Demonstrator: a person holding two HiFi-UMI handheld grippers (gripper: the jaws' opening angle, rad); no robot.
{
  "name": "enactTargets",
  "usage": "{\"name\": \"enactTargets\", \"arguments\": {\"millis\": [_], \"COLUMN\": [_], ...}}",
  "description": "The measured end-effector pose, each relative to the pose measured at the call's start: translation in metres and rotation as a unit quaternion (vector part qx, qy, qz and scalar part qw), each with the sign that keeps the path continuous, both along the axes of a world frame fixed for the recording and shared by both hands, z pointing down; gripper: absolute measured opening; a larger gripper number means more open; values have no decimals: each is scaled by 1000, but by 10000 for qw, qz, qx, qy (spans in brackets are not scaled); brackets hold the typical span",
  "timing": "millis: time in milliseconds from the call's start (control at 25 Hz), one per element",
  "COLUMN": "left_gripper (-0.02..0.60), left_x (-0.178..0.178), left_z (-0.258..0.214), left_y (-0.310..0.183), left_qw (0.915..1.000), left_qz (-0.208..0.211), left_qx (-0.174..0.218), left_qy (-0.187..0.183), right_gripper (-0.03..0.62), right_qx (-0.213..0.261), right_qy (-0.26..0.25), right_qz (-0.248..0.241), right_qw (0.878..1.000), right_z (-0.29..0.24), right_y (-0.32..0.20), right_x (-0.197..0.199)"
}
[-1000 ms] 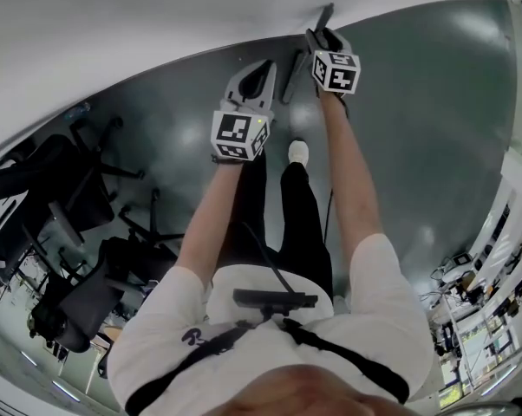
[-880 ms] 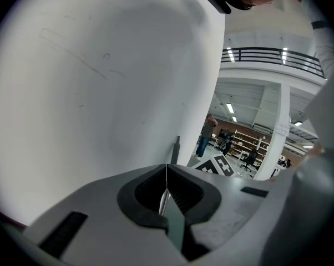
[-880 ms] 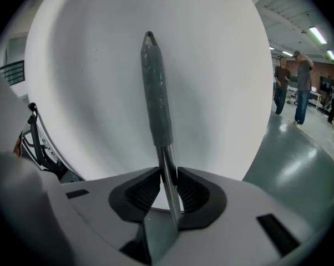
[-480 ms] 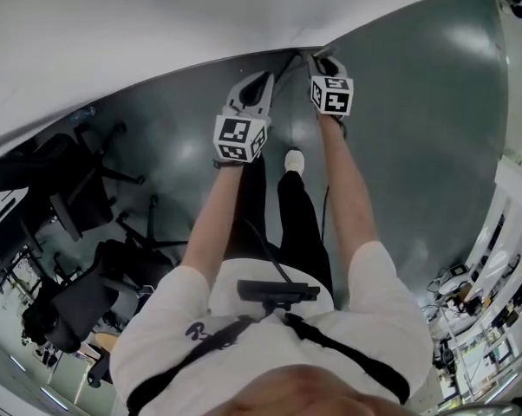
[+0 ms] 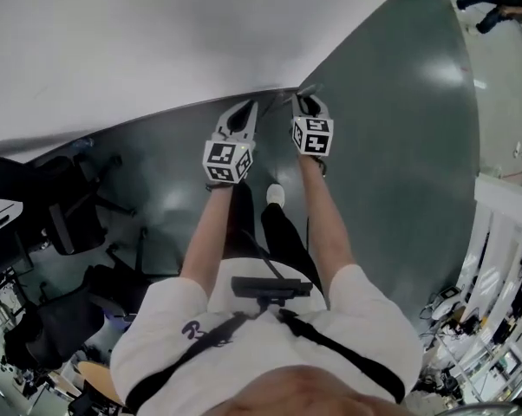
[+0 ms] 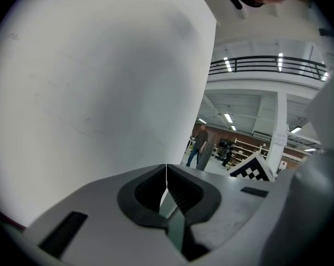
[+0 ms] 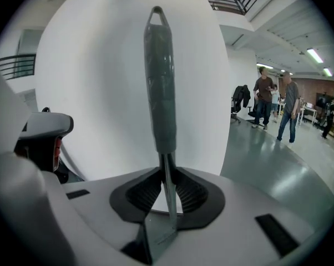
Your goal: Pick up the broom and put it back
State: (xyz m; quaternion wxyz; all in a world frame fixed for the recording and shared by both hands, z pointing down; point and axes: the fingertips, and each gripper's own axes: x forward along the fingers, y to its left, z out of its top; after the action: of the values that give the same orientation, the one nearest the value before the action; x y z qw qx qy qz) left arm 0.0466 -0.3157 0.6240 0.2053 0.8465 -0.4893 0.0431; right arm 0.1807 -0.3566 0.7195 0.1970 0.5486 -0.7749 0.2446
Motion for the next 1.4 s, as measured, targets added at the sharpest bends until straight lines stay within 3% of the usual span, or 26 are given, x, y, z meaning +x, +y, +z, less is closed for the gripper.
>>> {"name": "enactTargets", "arguments": {"millis": [160, 320, 840, 1200, 1400], "left_gripper": [14, 14, 14, 14, 14], "left_x": [9, 12, 19, 4, -3], "left_z": [-56, -105, -217, -285, -308], "left_y": [3, 9, 62, 80, 90], "left_qw": [9994, 9975, 9911, 9815, 9788], "left_qz": [-93, -176, -571, -849, -913], "left_qx": [313, 684, 1173, 1680, 1775], "left_qy": [98, -90, -259, -344, -457], "right_gripper": [92, 92, 92, 92, 92], "right_qx": [408, 979, 2440, 3121, 3359], "right_qy": [285, 398, -270, -459, -394], "right_qz": [-34, -48, -20, -467, -681], "right_qw": [9988, 9944, 9694, 9478, 9386], "right_z": [-61, -129, -319, -396, -418], "right_y": [15, 30, 72, 100, 115], "right_x": [12, 19, 36, 11, -3]}}
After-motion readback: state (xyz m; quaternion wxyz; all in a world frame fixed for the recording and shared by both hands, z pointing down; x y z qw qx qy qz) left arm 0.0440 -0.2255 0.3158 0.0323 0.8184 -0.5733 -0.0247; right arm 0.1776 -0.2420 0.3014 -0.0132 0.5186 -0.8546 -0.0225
